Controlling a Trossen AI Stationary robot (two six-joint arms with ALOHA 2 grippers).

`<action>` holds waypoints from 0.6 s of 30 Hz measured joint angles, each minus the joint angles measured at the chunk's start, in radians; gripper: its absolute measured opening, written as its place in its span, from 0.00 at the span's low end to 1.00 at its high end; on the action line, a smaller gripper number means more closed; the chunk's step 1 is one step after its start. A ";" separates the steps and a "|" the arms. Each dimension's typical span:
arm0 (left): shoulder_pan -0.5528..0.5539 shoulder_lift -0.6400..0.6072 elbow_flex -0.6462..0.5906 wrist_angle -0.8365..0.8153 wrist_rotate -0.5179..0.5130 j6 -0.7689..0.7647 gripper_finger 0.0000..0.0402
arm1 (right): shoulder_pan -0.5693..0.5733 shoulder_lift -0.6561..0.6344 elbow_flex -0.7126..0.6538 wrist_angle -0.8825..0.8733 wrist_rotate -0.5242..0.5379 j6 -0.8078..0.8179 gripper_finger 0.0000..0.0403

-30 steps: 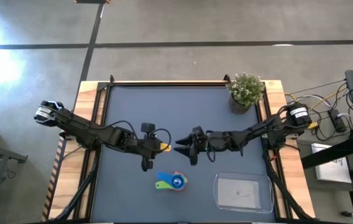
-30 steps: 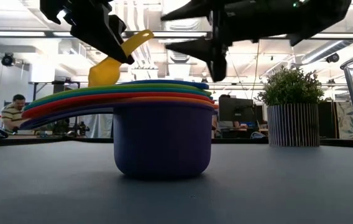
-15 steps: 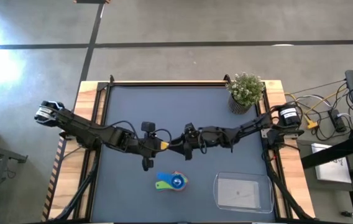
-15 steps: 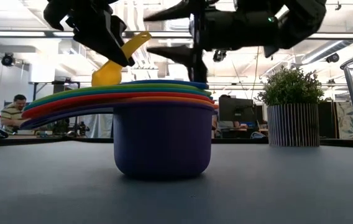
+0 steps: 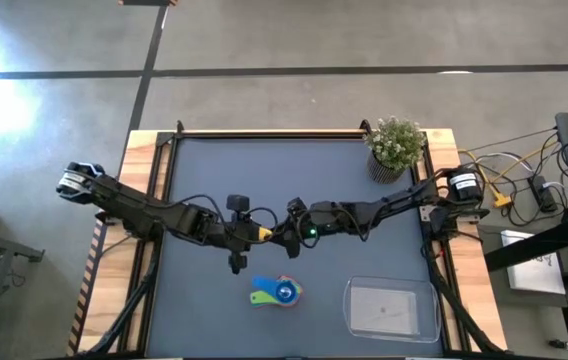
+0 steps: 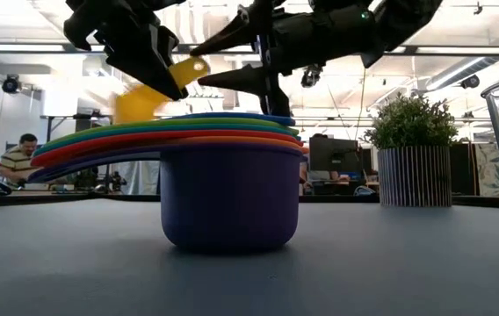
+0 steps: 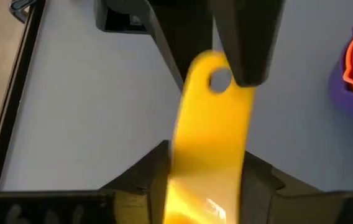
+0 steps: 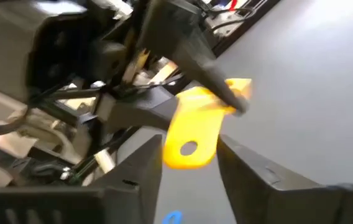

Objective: Nest measuring cups in basket
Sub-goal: Stack the yellow measuring cup on top of the blue measuring cup

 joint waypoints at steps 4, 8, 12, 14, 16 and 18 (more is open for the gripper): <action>-0.001 0.000 0.000 0.004 -0.001 0.004 0.26 | -0.005 -0.002 0.000 -0.004 0.012 -0.007 0.23; -0.001 0.000 0.000 0.007 0.012 0.000 0.19 | -0.015 0.006 -0.001 -0.002 0.009 -0.031 0.11; -0.002 0.000 0.001 0.007 0.011 -0.001 0.14 | -0.015 0.011 -0.001 -0.025 0.011 -0.077 0.03; -0.002 0.000 0.001 0.006 0.011 -0.005 0.12 | -0.014 0.011 -0.001 -0.025 0.008 -0.092 0.02; -0.001 0.000 0.001 0.006 0.012 -0.003 0.10 | -0.013 0.011 -0.001 -0.025 -0.002 -0.102 0.02; -0.001 0.000 0.001 0.003 0.013 -0.003 0.08 | -0.014 0.011 -0.001 -0.026 -0.016 -0.110 0.02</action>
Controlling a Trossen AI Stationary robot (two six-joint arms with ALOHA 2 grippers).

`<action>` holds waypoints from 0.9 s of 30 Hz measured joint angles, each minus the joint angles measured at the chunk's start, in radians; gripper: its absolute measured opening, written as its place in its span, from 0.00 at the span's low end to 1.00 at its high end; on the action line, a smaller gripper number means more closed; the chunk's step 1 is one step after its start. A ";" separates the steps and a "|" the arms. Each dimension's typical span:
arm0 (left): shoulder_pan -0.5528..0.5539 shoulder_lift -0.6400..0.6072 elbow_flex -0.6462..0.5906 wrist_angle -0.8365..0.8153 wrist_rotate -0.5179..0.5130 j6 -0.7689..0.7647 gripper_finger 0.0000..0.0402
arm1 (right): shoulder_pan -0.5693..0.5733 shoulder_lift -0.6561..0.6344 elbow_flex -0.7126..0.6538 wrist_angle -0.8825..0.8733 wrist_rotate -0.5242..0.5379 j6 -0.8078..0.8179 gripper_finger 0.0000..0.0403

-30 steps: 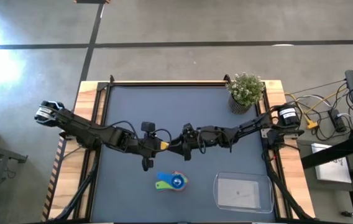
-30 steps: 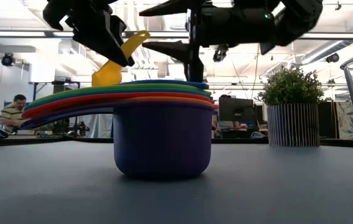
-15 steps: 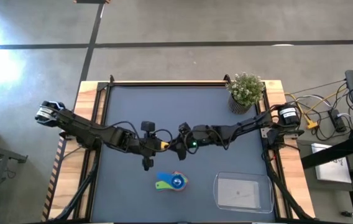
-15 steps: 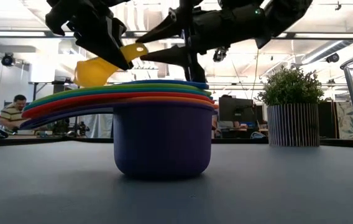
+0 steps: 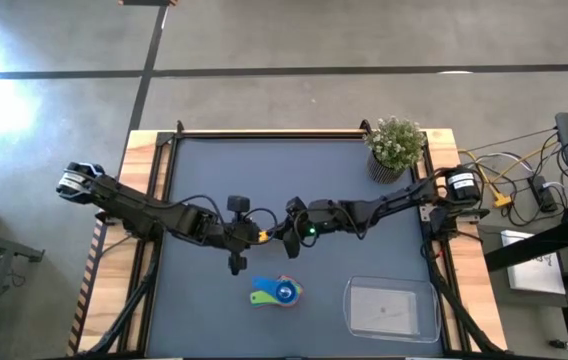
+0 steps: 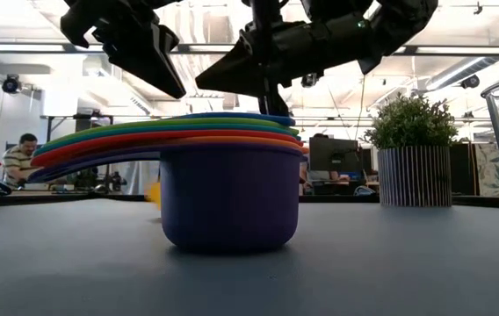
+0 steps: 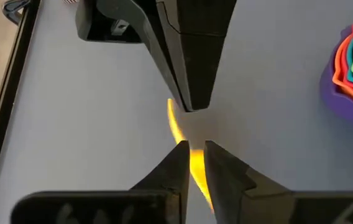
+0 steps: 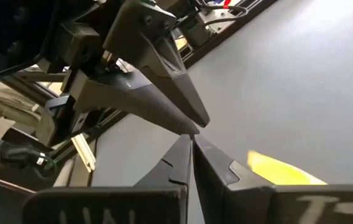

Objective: Nest measuring cups in basket
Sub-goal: Stack the yellow measuring cup on top of the blue measuring cup

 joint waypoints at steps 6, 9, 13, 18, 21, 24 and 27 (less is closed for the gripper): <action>0.000 0.000 0.000 -0.020 0.018 -0.030 0.01 | 0.000 -0.012 0.000 -0.035 -0.005 -0.043 0.02; 0.002 0.000 0.000 -0.030 0.048 -0.056 0.03 | 0.000 -0.046 -0.001 -0.098 0.004 -0.080 0.02; 0.002 0.000 0.000 -0.030 0.053 -0.056 0.06 | 0.033 -0.115 -0.007 -0.215 0.119 -0.148 0.02; 0.013 0.033 0.000 0.001 0.053 0.070 0.06 | 0.104 -0.215 -0.027 -0.327 0.316 -0.228 0.02; 0.039 0.077 0.000 0.030 0.066 0.257 0.06 | 0.155 -0.275 -0.058 -0.348 0.415 -0.262 0.02; 0.091 0.129 0.011 0.025 0.165 0.382 0.06 | 0.206 -0.338 -0.095 -0.352 0.498 -0.291 0.02; 0.150 0.179 0.033 0.017 0.279 0.446 0.06 | 0.252 -0.395 -0.138 -0.353 0.570 -0.295 0.02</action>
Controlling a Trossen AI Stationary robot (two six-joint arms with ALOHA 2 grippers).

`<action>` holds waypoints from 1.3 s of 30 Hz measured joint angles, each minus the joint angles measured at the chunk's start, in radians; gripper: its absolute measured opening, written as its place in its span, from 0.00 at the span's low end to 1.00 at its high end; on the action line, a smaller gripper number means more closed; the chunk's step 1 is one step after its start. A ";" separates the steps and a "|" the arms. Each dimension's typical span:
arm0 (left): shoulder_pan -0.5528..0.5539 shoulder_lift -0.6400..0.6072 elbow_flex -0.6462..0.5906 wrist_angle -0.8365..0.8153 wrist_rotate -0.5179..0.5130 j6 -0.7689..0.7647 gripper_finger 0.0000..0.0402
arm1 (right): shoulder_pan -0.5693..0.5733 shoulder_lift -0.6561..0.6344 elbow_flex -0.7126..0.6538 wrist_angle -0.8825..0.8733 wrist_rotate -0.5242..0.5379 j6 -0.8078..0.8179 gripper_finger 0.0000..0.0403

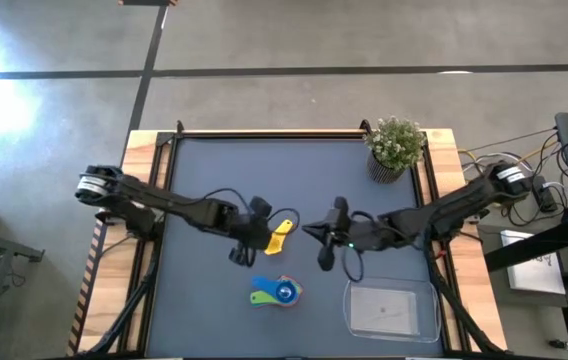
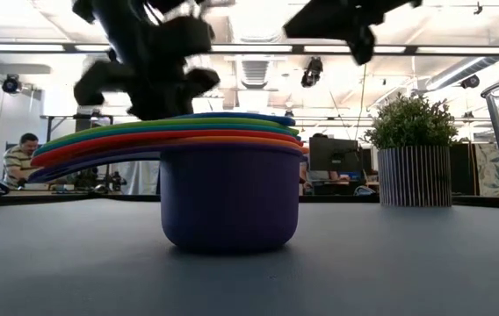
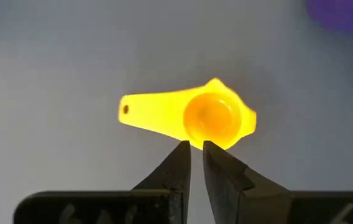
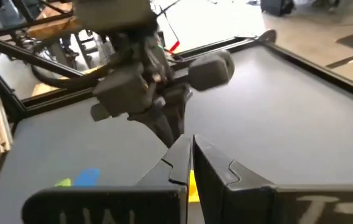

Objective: Nest measuring cups in basket
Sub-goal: Stack the yellow measuring cup on top of the blue measuring cup

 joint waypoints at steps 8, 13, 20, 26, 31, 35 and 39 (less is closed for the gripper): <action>0.037 0.151 0.090 -0.100 0.017 0.234 0.06 | 0.048 -0.075 -0.092 0.002 0.083 0.019 0.02; 0.037 0.240 0.193 -0.228 -0.017 0.336 0.06 | 0.049 -0.066 -0.098 -0.001 0.083 0.025 0.02; 0.027 0.317 0.286 -0.317 -0.026 0.395 0.06 | 0.050 -0.058 -0.099 0.000 0.082 0.018 0.02; 0.021 0.312 0.282 -0.313 -0.028 0.398 0.06 | 0.050 -0.057 -0.099 -0.001 0.081 0.016 0.02; 0.014 0.312 0.241 -0.310 -0.025 0.361 0.06 | 0.050 -0.056 -0.100 -0.006 0.080 0.016 0.02; 0.014 0.311 0.213 -0.310 0.015 0.301 0.06 | 0.050 -0.056 -0.100 -0.006 0.080 0.016 0.02; 0.008 0.312 0.196 -0.280 0.066 0.266 0.06 | 0.050 -0.058 -0.100 -0.006 0.080 0.012 0.02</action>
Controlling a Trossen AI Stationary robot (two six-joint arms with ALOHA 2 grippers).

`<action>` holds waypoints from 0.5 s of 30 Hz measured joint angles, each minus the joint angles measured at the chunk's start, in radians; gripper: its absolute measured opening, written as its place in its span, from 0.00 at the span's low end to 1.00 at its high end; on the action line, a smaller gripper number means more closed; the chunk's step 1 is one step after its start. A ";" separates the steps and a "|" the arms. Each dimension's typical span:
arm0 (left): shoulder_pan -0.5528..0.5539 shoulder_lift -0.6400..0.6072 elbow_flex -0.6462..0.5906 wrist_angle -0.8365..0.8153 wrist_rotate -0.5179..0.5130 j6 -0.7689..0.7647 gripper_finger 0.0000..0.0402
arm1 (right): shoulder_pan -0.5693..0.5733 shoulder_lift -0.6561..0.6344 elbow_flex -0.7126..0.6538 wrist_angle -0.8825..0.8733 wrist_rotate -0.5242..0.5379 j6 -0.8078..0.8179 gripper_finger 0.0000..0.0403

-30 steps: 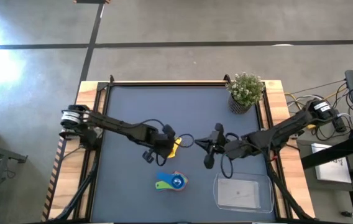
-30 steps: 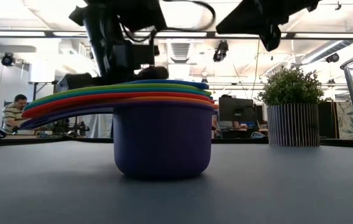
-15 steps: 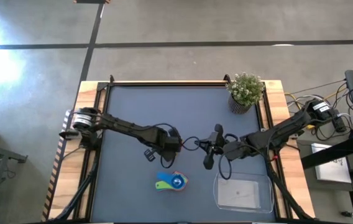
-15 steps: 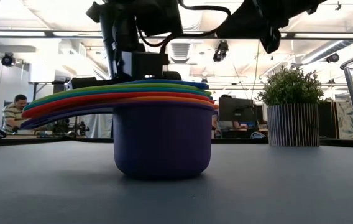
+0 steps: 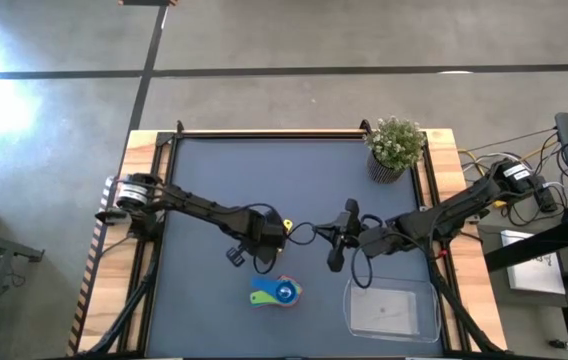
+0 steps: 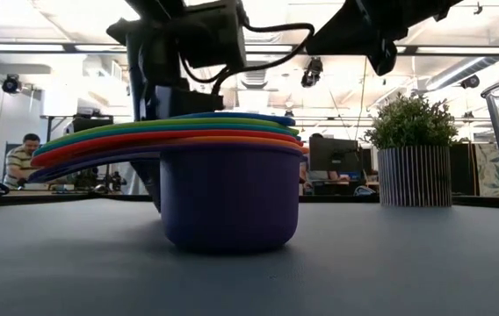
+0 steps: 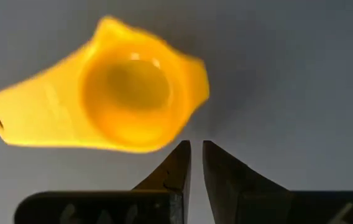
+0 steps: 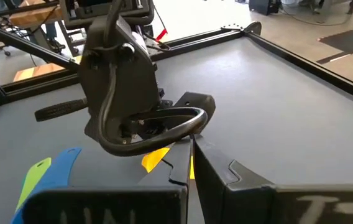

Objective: Nest measuring cups in basket
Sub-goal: Stack the yellow measuring cup on top of the blue measuring cup

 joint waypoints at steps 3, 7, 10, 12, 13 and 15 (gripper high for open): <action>-0.011 0.000 0.000 0.057 0.035 -0.004 0.06 | 0.000 -0.001 0.000 0.002 0.000 -0.001 0.02; -0.022 -0.002 0.000 0.140 0.079 0.001 0.06 | 0.000 -0.003 0.000 0.003 0.001 -0.003 0.02; -0.023 -0.002 0.000 0.173 0.082 0.007 0.06 | 0.002 -0.004 0.000 0.003 0.001 -0.003 0.02; -0.021 -0.002 0.000 0.197 0.082 0.010 0.06 | 0.006 -0.007 0.000 0.001 0.001 -0.003 0.02; -0.020 -0.002 0.000 0.205 0.082 0.018 0.06 | 0.007 -0.008 0.000 0.001 0.002 -0.003 0.02; -0.019 -0.003 0.000 0.227 0.080 0.033 0.06 | 0.012 -0.015 0.000 -0.002 0.002 -0.005 0.02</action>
